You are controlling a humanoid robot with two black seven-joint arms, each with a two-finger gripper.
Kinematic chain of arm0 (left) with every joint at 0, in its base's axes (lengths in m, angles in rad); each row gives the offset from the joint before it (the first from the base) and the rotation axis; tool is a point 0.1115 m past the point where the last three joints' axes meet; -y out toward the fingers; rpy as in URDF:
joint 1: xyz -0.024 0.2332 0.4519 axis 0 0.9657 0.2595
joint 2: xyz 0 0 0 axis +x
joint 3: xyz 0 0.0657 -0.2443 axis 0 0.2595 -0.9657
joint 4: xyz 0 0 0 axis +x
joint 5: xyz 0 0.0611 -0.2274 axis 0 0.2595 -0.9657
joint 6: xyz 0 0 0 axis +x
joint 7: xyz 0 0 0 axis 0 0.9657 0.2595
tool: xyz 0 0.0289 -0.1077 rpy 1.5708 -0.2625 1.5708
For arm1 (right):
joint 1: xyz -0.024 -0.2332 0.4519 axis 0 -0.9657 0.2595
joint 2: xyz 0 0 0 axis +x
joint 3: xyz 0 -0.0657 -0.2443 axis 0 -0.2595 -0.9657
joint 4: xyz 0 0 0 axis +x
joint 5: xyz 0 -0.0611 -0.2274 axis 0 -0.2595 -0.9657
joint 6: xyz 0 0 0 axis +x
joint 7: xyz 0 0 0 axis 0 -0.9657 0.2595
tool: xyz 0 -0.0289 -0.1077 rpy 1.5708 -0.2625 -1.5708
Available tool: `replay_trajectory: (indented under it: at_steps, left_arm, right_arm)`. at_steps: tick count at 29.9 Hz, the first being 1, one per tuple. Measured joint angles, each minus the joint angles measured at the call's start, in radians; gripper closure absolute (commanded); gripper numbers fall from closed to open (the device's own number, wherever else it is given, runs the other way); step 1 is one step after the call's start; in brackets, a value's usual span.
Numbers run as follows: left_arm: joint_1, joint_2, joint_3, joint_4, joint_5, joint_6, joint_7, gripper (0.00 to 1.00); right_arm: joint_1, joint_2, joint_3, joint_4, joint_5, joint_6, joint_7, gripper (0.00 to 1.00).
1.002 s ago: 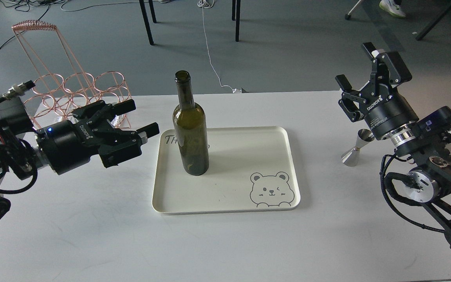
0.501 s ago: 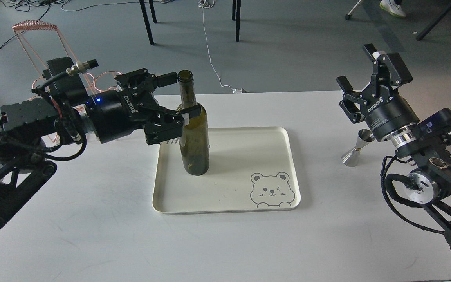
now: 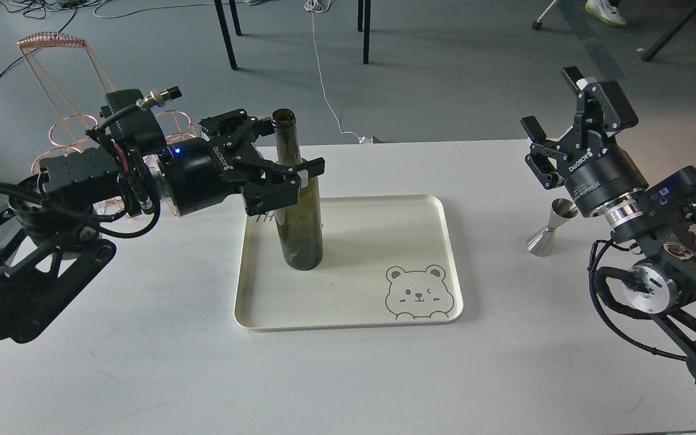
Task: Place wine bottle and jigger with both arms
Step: 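Close the left gripper around the wine bottle neck and lift it, then carry the bottle with the left gripper over the copper rack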
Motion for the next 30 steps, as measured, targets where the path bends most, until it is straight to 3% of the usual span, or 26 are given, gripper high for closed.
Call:
replay_trajectory:
  at_steps: [4, 7, 10, 14, 20, 24, 30]
  left_arm:
    - [-0.01, -0.014, 0.002, 0.017, 0.0, 0.001, 0.0, 0.05]
    - [-0.022, -0.023, 0.015, 0.03, 0.0, 0.003, 0.0, 0.15]
    - [-0.034, -0.028, 0.021, 0.044, 0.0, 0.003, 0.0, 0.31]
    - [-0.039, -0.028, 0.022, 0.055, 0.0, 0.003, 0.0, 0.6]
    - [-0.042, -0.026, 0.022, 0.057, 0.0, 0.003, 0.0, 0.83]
    - [-0.054, -0.025, 0.022, 0.057, 0.0, 0.003, 0.0, 0.89]
    - [-0.079, -0.023, 0.022, 0.057, 0.0, 0.003, 0.0, 0.9]
  right_arm:
    - [0.0, 0.0, 0.0, 0.0, 0.0, 0.0, 0.0, 0.02]
    - [-0.001, 0.0, 0.0, 0.0, 0.0, 0.0, 0.0, 0.02]
    - [0.0, 0.0, 0.0, 0.0, 0.0, 0.0, 0.0, 0.02]
    - [-0.001, 0.0, 0.0, 0.001, 0.0, 0.0, 0.0, 0.02]
    - [-0.002, 0.001, -0.001, 0.002, 0.0, 0.0, 0.0, 0.02]
    - [-0.002, 0.002, -0.002, 0.002, 0.0, 0.0, 0.0, 0.02]
    - [-0.004, 0.002, -0.003, 0.003, 0.0, 0.0, 0.0, 0.02]
